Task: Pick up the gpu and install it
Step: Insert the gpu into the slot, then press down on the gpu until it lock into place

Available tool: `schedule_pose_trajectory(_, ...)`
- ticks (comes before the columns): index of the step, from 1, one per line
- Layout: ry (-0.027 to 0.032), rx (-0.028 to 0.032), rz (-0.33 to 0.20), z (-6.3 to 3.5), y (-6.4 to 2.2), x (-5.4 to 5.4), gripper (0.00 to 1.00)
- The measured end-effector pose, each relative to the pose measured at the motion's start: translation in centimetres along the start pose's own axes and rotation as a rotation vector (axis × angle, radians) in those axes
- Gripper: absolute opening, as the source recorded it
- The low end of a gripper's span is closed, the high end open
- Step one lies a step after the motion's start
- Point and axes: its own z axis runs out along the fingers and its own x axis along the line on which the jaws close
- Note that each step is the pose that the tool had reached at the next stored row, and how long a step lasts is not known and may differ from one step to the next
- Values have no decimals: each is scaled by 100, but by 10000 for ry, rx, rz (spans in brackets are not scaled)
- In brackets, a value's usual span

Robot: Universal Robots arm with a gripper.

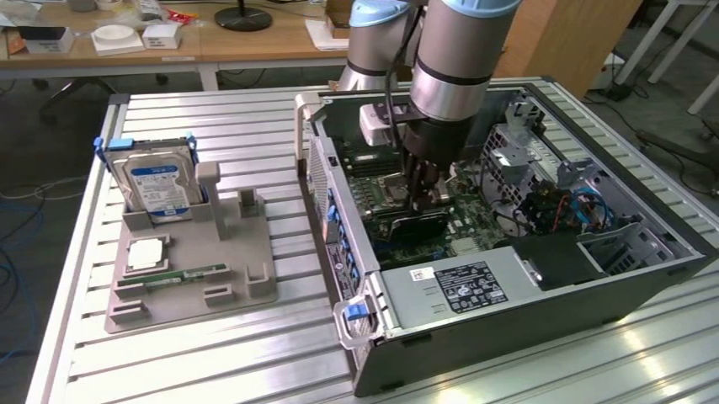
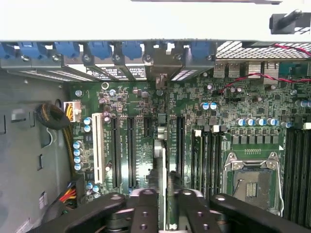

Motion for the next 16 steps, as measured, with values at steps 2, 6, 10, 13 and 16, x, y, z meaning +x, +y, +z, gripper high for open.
schedule_pose_trajectory(2, 0, 0, 0, 0, 0, 0, 14)
schedule_pose_trajectory(6, 1, 0, 0, -1, 0, 0, 10)
schedule_pose_trajectory(10, 1, 0, 0, -1, 0, 0, 10)
schedule_pose_trajectory(13, 1, 0, 0, 0, 0, 0, 10)
schedule_pose_trajectory(16, 1, 0, 0, 0, 0, 0, 10)
